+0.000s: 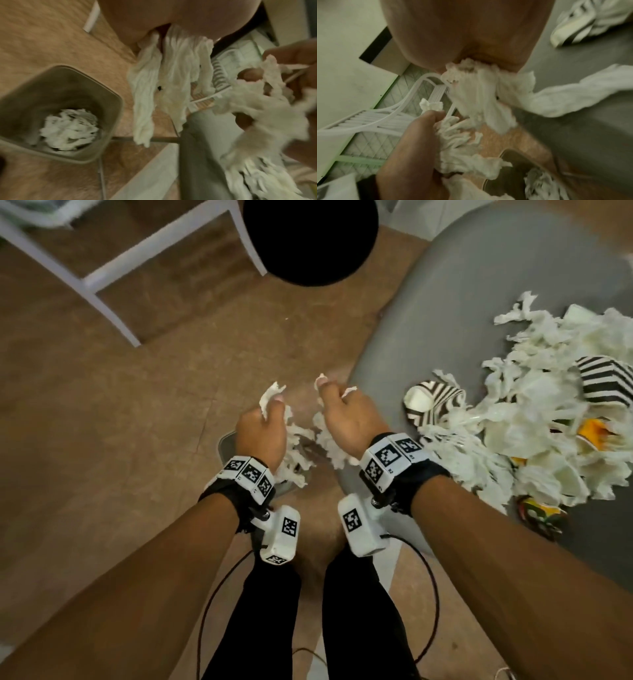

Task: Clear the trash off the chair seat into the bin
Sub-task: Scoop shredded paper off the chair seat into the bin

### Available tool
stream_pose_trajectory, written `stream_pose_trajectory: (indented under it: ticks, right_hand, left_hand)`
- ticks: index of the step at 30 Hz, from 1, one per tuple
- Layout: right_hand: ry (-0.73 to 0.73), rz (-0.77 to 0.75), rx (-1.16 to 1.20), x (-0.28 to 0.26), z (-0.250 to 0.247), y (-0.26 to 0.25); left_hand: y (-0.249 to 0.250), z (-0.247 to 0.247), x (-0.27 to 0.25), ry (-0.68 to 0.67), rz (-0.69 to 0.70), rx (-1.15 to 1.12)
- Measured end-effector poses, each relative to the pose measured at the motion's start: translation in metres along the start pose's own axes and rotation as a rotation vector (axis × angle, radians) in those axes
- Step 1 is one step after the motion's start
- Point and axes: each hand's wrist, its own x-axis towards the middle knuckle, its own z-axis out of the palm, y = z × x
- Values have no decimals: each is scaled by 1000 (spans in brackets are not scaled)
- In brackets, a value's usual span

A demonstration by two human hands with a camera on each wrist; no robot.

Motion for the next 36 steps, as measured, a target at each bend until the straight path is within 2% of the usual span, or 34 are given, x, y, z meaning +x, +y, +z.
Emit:
stream_pose_trajectory:
  ticks: [3,5,8,11,14,17,22,27,30,33,36]
  right_hand:
    - [-165,72,115,8,55,-18]
    - [-220,102,143,14,80,-17]
    - [-264,120,132,25,117,-14]
    - [-326,96,38,36,137,-2]
    - [-418,174,-11,41,147,14]
    - [-375,159,39,55,152,42]
    - [-244,144,60,54,133,30]
    - [-198,72,98,50,105,21]
    - [-162,8,175,35,69,16]
    - [-106,-25,217,16,21,24]
    - [11,-37,247,-3,-38,53]
  left_hand:
    - [-36,-35,10,-26,-61,-76]
    - [-52,-47,13,-106,-76,-196]
    - [-88,-59,34,-172,-129,-202]
    - [-117,-60,54,-196,-206,-156]
    - [-137,-54,65,-216,-212,-123]
    - [-131,-51,65,-256,-211,-82]
    - [-125,-46,65,-381,-220,53]
    - [-104,-42,60,-304,-124,140]
    - [-77,-34,55,-317,-81,163]
    - [-41,-10,42,-361,55,233]
    - [9,32,14,-429,246,258]
